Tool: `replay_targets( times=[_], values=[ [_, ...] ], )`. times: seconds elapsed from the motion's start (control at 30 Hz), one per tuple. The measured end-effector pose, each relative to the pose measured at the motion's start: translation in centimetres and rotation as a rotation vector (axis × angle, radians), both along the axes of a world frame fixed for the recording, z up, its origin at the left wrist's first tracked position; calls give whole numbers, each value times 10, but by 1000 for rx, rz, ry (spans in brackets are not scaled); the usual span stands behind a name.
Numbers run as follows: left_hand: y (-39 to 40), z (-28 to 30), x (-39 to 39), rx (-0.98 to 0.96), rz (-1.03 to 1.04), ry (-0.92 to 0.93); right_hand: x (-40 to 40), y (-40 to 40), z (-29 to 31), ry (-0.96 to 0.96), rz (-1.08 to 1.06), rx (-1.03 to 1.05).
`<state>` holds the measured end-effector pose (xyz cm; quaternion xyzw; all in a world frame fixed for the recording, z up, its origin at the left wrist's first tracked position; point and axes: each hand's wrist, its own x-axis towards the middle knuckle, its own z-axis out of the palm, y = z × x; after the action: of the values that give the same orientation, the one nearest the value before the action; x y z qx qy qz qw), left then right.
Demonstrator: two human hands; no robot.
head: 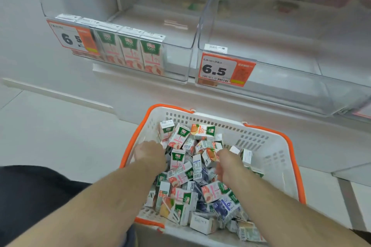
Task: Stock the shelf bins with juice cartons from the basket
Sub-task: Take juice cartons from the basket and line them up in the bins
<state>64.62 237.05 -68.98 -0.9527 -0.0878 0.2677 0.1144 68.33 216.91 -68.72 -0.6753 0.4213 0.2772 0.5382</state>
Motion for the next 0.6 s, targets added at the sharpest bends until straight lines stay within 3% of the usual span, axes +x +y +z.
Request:
replay_targets(
  times=[0.13,0.27,0.33,0.43,0.6],
  values=[
    [-11,-31,-1,208,-98,58,0,4,-19,201,-37,51],
    [-13,-48,0,205,-65,39,7,10,-35,220,-87,103],
    [-15,-46,4,85,59,-9,13,12,-36,189,-153,172],
    [-16,-43,9,-276,345,-66,12,8,-33,166,-163,206],
    [11,-15,28,-682,610,-232,1,-12,-15,152,49,186]
  ],
)
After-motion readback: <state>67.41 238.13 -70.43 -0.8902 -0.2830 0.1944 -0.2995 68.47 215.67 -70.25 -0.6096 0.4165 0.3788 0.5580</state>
